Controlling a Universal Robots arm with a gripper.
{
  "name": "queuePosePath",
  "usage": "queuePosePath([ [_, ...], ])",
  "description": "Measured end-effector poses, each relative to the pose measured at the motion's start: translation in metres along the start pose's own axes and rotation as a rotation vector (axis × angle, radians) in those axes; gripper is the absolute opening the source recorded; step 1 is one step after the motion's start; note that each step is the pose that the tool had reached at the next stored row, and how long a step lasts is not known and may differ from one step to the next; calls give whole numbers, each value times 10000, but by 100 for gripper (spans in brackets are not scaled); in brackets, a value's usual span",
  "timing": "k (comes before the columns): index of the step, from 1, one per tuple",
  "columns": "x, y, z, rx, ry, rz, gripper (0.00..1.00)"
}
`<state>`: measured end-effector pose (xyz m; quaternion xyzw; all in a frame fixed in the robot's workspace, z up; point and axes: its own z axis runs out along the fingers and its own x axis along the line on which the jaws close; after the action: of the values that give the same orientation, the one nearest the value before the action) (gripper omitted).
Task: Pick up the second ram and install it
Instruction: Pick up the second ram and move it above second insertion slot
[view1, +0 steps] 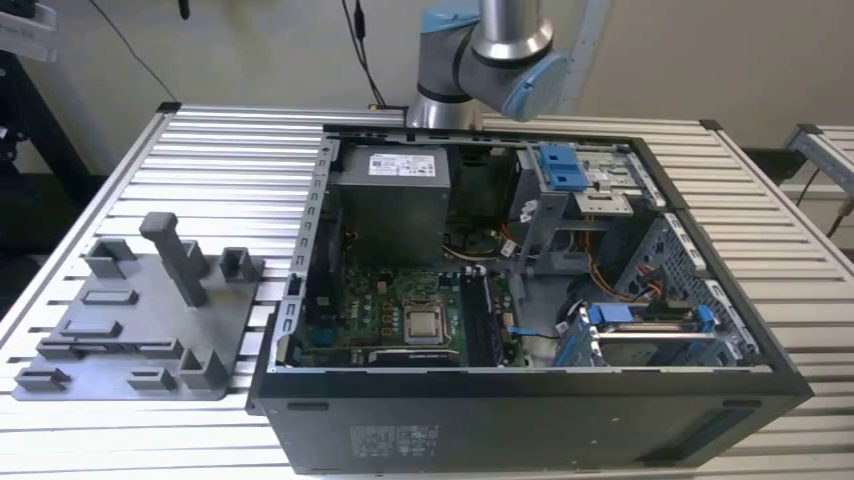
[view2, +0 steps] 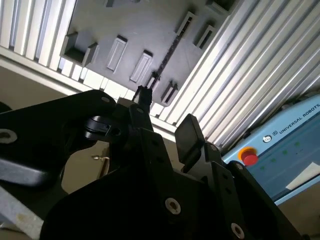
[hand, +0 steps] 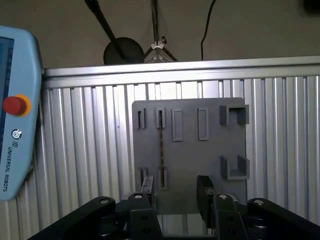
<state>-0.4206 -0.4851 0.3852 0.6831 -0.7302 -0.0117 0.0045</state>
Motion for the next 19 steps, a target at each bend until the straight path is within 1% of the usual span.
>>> queuePosePath([
  [7, 0, 0, 1, 0, -3, -11, 48],
  [9, 0, 0, 5, -2, 0, -124, 48],
  [12, 0, 0, 9, -5, 7, -416, 48],
  [19, 0, 0, 12, -4, 7, -424, 48],
])
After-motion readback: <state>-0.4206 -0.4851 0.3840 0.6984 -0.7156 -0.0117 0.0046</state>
